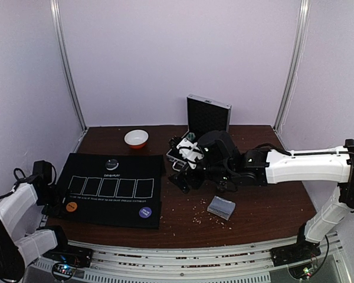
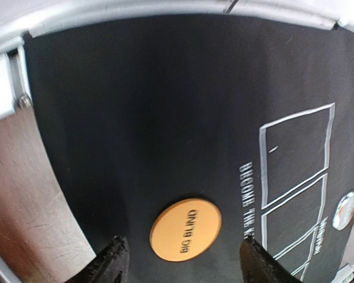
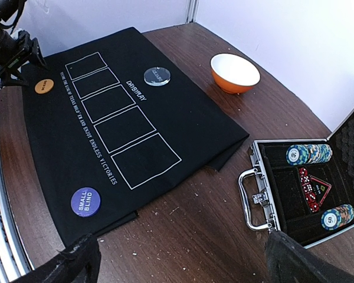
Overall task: Distribute texas hold em gaming equipment
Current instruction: Place the big blind button in the big blind area, then pick up the pile of poker chips from the pile of poker chips.
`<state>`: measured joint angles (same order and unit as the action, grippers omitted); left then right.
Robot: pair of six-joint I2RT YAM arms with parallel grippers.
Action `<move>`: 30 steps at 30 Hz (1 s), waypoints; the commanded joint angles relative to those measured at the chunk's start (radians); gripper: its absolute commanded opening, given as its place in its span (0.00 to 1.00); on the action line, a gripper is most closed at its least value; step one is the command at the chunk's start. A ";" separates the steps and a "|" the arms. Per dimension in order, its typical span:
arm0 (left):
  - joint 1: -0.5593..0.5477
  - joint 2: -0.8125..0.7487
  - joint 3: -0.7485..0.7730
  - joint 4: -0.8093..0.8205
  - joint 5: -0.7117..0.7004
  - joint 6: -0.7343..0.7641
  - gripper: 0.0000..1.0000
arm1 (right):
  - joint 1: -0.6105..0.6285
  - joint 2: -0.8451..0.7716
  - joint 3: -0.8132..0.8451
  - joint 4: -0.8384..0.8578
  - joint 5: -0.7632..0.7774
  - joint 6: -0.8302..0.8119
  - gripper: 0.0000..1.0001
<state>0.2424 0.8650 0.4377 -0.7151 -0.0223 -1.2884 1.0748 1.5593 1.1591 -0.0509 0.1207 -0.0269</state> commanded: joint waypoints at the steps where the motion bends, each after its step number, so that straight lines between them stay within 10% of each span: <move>1: 0.007 0.017 0.119 -0.049 -0.116 0.082 0.71 | -0.004 0.008 0.034 -0.024 -0.006 0.002 1.00; 9: -0.033 0.143 0.403 0.112 -0.119 0.472 0.73 | -0.082 0.002 0.105 -0.135 -0.031 0.020 1.00; 14: -0.377 0.238 0.651 0.135 -0.442 0.764 0.92 | -0.170 0.007 0.215 -0.421 -0.099 -0.008 1.00; 30: -0.623 0.545 0.823 0.275 -0.206 1.154 0.98 | -0.382 0.185 0.333 -0.783 0.043 0.300 1.00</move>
<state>-0.3824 1.3930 1.2312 -0.5091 -0.2928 -0.2329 0.6853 1.6760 1.4815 -0.7319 0.1150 0.1440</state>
